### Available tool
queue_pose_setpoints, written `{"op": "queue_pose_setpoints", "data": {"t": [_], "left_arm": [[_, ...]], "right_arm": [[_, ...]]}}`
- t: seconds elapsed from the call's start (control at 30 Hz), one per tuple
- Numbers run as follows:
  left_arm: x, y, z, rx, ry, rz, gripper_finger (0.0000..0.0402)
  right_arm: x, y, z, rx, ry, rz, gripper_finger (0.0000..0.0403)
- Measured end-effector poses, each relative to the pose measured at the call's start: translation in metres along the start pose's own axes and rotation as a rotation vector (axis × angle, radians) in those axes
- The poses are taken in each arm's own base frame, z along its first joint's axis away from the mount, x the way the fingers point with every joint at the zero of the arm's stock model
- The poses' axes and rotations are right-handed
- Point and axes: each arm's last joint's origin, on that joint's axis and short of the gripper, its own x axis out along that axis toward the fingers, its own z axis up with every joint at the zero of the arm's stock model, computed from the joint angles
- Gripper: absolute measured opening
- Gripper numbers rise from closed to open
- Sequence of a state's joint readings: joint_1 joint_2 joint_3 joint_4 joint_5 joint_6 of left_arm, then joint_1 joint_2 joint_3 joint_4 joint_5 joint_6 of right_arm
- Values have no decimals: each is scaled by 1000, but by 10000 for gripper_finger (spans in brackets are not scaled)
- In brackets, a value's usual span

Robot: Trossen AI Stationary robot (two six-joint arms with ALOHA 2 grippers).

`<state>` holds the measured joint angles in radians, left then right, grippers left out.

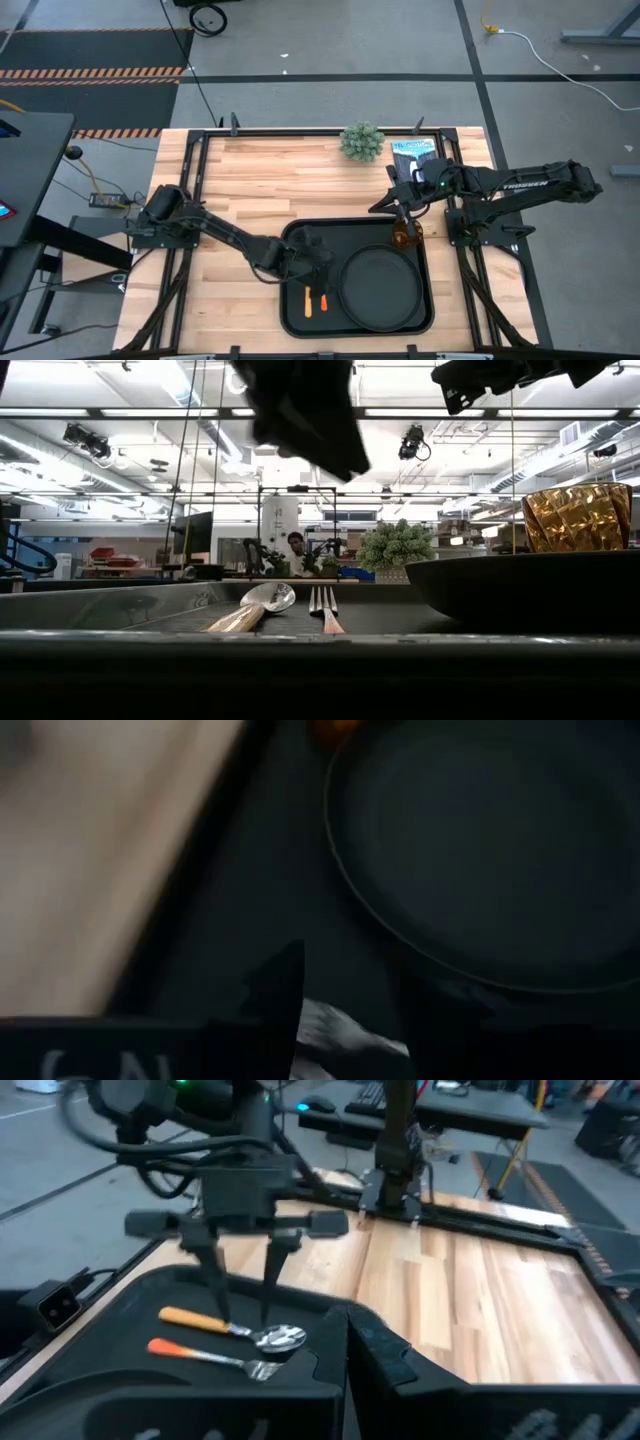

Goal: Pick and place plate/cup/fork/spoon on tray
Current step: Return to Home Position

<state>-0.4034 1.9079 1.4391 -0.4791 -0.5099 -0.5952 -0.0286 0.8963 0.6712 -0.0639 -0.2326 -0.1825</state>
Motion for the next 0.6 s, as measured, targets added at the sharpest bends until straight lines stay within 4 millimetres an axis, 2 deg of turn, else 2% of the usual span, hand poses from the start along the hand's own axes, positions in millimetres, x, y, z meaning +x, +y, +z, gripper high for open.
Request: {"op": "queue_pose_setpoints", "data": {"t": [0.13,0.3,0.4,0.6], "left_arm": [[7,10,13,352,-58,33,155],[9,24,29,715,-33,118,155],[6,30,37,828,-13,163,155],[-9,38,52,892,88,179,155]], "right_arm": [[-1,-3,3,-9,-24,-57,12],[-5,-7,8,2,-61,-187,12],[-11,-7,12,58,-89,-251,12],[-36,4,14,147,-95,-329,12]]}}
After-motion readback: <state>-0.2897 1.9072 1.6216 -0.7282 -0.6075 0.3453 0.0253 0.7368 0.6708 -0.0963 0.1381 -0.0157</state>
